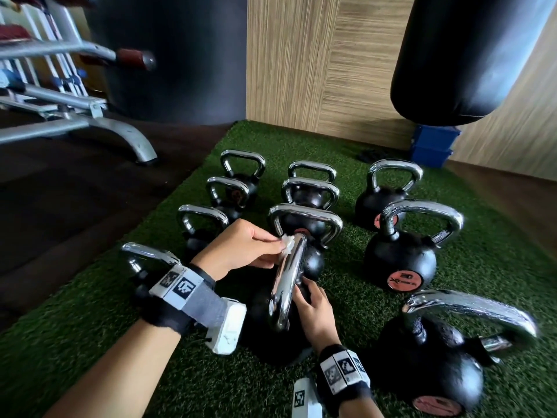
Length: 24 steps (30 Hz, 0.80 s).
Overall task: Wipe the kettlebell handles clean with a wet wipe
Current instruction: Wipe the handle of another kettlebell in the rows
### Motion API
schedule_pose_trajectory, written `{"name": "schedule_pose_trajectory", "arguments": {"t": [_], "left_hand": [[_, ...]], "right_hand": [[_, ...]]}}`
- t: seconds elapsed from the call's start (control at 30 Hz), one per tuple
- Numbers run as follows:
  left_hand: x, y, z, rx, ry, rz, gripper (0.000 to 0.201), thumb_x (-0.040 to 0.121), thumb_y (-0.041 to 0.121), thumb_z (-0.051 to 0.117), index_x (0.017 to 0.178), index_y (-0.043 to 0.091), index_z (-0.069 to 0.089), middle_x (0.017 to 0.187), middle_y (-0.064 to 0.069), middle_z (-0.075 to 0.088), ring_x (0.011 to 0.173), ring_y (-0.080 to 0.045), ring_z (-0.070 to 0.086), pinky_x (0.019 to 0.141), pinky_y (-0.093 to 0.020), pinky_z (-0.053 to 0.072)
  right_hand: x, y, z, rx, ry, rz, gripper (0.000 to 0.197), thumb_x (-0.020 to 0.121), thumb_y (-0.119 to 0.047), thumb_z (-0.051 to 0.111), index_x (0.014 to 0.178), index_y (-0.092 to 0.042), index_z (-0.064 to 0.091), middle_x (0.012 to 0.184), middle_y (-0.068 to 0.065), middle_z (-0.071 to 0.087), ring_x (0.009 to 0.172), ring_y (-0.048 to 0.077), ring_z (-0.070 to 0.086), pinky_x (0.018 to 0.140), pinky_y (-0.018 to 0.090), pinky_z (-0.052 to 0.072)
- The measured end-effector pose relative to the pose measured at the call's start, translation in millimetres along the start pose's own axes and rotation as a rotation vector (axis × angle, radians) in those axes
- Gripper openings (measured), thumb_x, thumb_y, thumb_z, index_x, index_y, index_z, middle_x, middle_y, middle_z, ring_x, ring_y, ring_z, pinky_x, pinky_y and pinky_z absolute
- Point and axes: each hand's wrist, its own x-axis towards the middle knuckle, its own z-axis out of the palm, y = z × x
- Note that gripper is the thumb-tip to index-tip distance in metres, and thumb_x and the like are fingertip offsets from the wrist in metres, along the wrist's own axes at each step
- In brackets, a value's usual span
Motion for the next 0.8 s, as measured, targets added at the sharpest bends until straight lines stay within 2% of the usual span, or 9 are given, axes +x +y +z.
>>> {"name": "schedule_pose_trajectory", "arguments": {"t": [0.1, 0.23, 0.33, 0.4, 0.5, 0.6, 0.67, 0.8], "left_hand": [[-15.2, -5.2, -9.2, -0.060, -0.111, -0.032, 0.015, 0.087, 0.014, 0.081, 0.101, 0.011, 0.083, 0.100, -0.014, 0.080, 0.093, -0.023, 0.077, 0.080, -0.028, 0.063], [-27.3, -12.1, -1.3, -0.182, -0.052, -0.022, 0.020, 0.085, 0.010, 0.080, 0.105, 0.010, 0.082, 0.102, -0.016, 0.079, 0.093, -0.022, 0.076, 0.079, -0.028, 0.063], [-42.3, -22.5, -5.3, -0.239, -0.147, -0.069, 0.030, 0.077, 0.015, 0.082, 0.107, 0.008, 0.081, 0.107, -0.018, 0.078, 0.094, -0.023, 0.076, 0.081, -0.029, 0.062], [-53.5, -30.2, -11.6, -0.213, -0.233, -0.084, 0.036, 0.074, 0.014, 0.084, 0.109, 0.006, 0.080, 0.109, -0.019, 0.077, 0.098, -0.024, 0.076, 0.085, -0.029, 0.061], [-61.7, -38.2, -13.3, -0.166, -0.228, -0.040, 0.039, 0.073, 0.015, 0.087, 0.111, 0.008, 0.079, 0.109, -0.018, 0.078, 0.100, -0.024, 0.075, 0.087, -0.031, 0.061], [-66.3, -42.8, -11.0, -0.061, -0.244, -0.012, 0.036, 0.076, 0.010, 0.086, 0.111, 0.010, 0.079, 0.109, -0.014, 0.078, 0.103, -0.025, 0.073, 0.095, -0.037, 0.060], [-68.9, -45.7, -10.1, 0.051, -0.258, 0.023, 0.033, 0.077, 0.004, 0.086, 0.110, 0.008, 0.080, 0.107, -0.010, 0.079, 0.103, -0.023, 0.073, 0.098, -0.035, 0.058], [-69.6, -49.2, -5.7, 0.108, -0.249, 0.034, 0.031, 0.078, 0.003, 0.086, 0.109, 0.005, 0.080, 0.106, -0.007, 0.079, 0.101, -0.016, 0.074, 0.094, -0.027, 0.058]], "right_hand": [[1.3, 1.6, 1.3, 0.008, 0.009, 0.004, 0.051, 0.093, -0.049, 0.062, 0.138, -0.026, 0.058, 0.131, 0.000, 0.056, 0.125, 0.015, 0.052, 0.104, 0.027, 0.038], [2.4, 2.9, 1.7, 0.012, 0.014, 0.000, 0.051, 0.092, -0.050, 0.062, 0.137, -0.027, 0.058, 0.122, -0.006, 0.054, 0.121, 0.013, 0.052, 0.098, 0.024, 0.035], [2.8, 3.1, 1.2, 0.006, 0.019, -0.004, 0.051, 0.092, -0.049, 0.062, 0.137, -0.025, 0.059, 0.124, -0.003, 0.056, 0.122, 0.015, 0.053, 0.099, 0.025, 0.035], [2.9, 2.8, 1.0, 0.010, 0.020, -0.004, 0.051, 0.092, -0.047, 0.062, 0.137, -0.023, 0.059, 0.130, 0.002, 0.057, 0.124, 0.017, 0.053, 0.102, 0.027, 0.037], [2.1, 1.8, 0.5, 0.014, 0.015, -0.003, 0.052, 0.092, -0.047, 0.061, 0.138, -0.022, 0.059, 0.133, 0.003, 0.057, 0.121, 0.014, 0.053, 0.102, 0.027, 0.037], [2.4, 2.2, 0.0, 0.011, 0.017, -0.004, 0.052, 0.092, -0.048, 0.061, 0.137, -0.023, 0.059, 0.132, 0.003, 0.058, 0.112, 0.008, 0.050, 0.098, 0.025, 0.035], [1.9, 1.9, -0.1, 0.004, 0.019, -0.005, 0.051, 0.093, -0.047, 0.061, 0.137, -0.022, 0.059, 0.133, 0.003, 0.058, 0.112, 0.008, 0.049, 0.098, 0.024, 0.035], [2.0, 3.8, 0.4, -0.007, 0.024, -0.003, 0.050, 0.093, -0.047, 0.061, 0.137, -0.023, 0.059, 0.133, 0.004, 0.058, 0.112, 0.008, 0.049, 0.097, 0.024, 0.035]]}}
